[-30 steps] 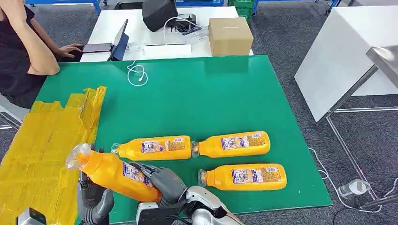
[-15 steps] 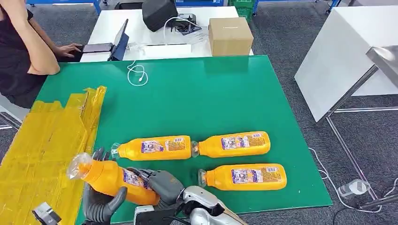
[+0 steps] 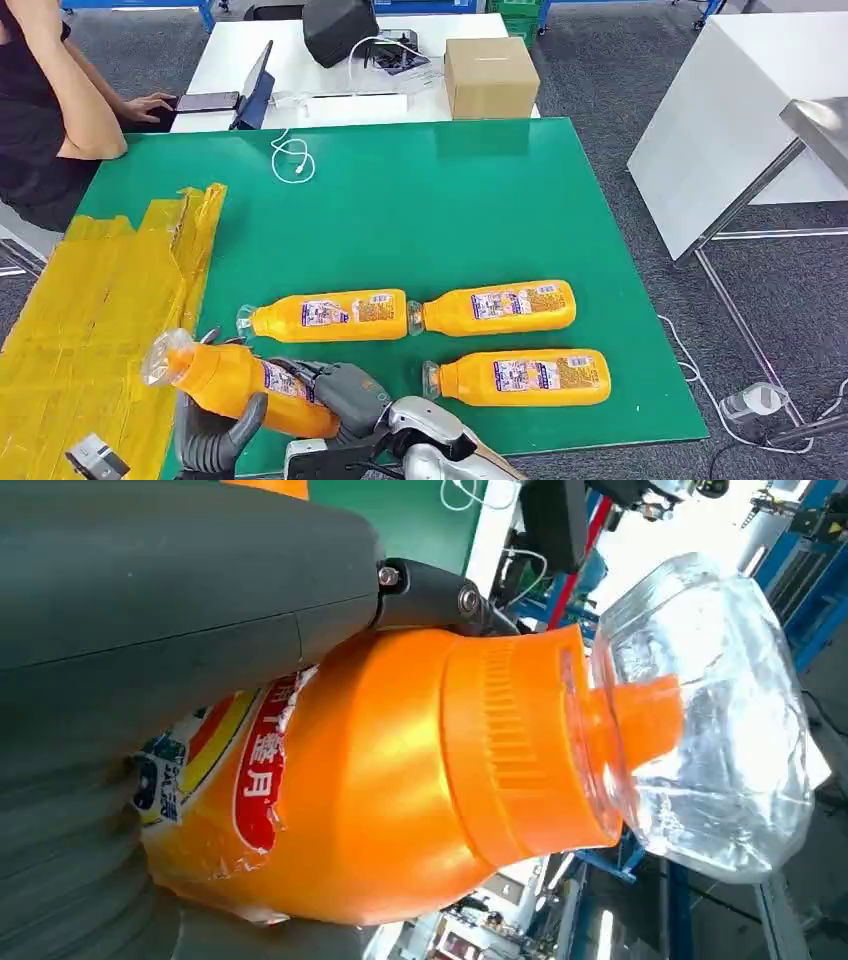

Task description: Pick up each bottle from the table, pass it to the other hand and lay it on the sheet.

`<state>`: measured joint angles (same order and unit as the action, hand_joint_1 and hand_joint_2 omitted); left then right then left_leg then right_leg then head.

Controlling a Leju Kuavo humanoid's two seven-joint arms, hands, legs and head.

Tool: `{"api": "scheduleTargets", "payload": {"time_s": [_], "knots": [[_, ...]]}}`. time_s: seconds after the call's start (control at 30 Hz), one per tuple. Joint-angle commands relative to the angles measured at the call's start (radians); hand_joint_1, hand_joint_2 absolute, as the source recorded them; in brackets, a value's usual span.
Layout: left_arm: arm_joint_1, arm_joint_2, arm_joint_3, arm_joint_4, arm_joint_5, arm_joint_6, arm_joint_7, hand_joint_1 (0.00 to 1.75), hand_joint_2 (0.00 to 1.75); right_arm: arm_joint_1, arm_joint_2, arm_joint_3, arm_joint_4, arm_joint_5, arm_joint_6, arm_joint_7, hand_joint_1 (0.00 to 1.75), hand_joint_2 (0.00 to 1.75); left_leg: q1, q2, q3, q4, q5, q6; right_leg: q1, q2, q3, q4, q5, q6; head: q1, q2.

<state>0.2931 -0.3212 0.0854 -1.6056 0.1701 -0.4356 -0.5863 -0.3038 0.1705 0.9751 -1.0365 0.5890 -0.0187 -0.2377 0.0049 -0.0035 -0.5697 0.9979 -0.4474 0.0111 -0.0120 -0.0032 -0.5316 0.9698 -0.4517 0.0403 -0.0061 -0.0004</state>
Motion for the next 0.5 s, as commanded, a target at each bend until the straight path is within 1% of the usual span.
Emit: {"api": "scheduleTargets", "payload": {"time_s": [0.03,0.1,0.2,0.27,0.3,0.33,0.47,0.5], "knots": [[-0.030,0.019,-0.049,0.001,-0.011,-0.004,0.005,1.75,1.75,-0.022,-0.008,0.051,0.040,0.008,0.001,0.009,1.75,1.75,0.001,-0.001,0.002,-0.001,0.000,0.000,0.001,-0.001,0.002,-0.001,-0.001,-0.001,0.000,0.000],[-0.029,0.021,-0.047,-0.010,-0.024,0.010,-0.001,1.75,1.75,-0.019,-0.008,0.041,0.034,0.008,-0.011,0.013,1.75,1.75,0.001,-0.001,0.002,-0.001,-0.001,0.000,0.001,-0.001,0.003,-0.001,-0.001,-0.001,0.000,0.000],[-0.027,0.042,-0.032,-0.083,-0.104,0.100,-0.020,1.75,1.75,0.004,-0.021,-0.016,-0.022,0.011,-0.076,0.026,1.75,1.75,0.001,-0.001,0.001,0.000,0.000,0.000,0.001,-0.001,0.001,-0.001,0.000,-0.001,0.000,0.000],[-0.027,0.045,-0.028,-0.098,-0.099,0.101,-0.009,1.75,1.75,0.009,-0.027,-0.022,-0.039,0.015,-0.073,0.029,1.75,1.75,0.001,-0.002,0.001,0.000,0.000,0.000,0.001,-0.002,0.002,0.000,-0.001,-0.001,0.000,0.000],[-0.026,0.047,-0.026,-0.104,-0.096,0.100,-0.003,1.75,1.75,0.012,-0.029,-0.028,-0.048,0.016,-0.075,0.033,1.40,1.75,0.001,-0.002,0.001,0.000,-0.001,-0.001,0.001,-0.002,0.002,-0.001,-0.001,-0.001,0.001,0.000],[-0.021,0.049,-0.016,-0.133,-0.164,0.160,-0.024,1.75,1.75,0.036,-0.028,-0.060,-0.081,0.040,-0.117,0.044,0.00,1.75,0.001,-0.001,0.001,0.000,0.000,0.000,0.001,-0.001,0.002,-0.001,-0.001,-0.001,0.000,0.000],[-0.011,0.084,0.021,-0.241,-0.398,0.357,-0.056,1.75,1.75,0.049,-0.074,-0.158,-0.188,0.071,-0.136,0.082,0.00,1.75,0.001,-0.002,0.002,0.000,-0.001,-0.001,0.002,-0.002,0.003,-0.001,-0.001,-0.002,0.000,0.000],[-0.012,0.089,0.034,-0.259,-0.459,0.403,-0.060,1.75,1.75,0.045,-0.084,-0.179,-0.201,0.079,-0.132,0.090,0.00,1.75,0.001,-0.002,-0.001,0.001,0.000,-0.001,0.001,-0.003,0.000,0.000,-0.001,-0.001,0.001,0.000]]}}
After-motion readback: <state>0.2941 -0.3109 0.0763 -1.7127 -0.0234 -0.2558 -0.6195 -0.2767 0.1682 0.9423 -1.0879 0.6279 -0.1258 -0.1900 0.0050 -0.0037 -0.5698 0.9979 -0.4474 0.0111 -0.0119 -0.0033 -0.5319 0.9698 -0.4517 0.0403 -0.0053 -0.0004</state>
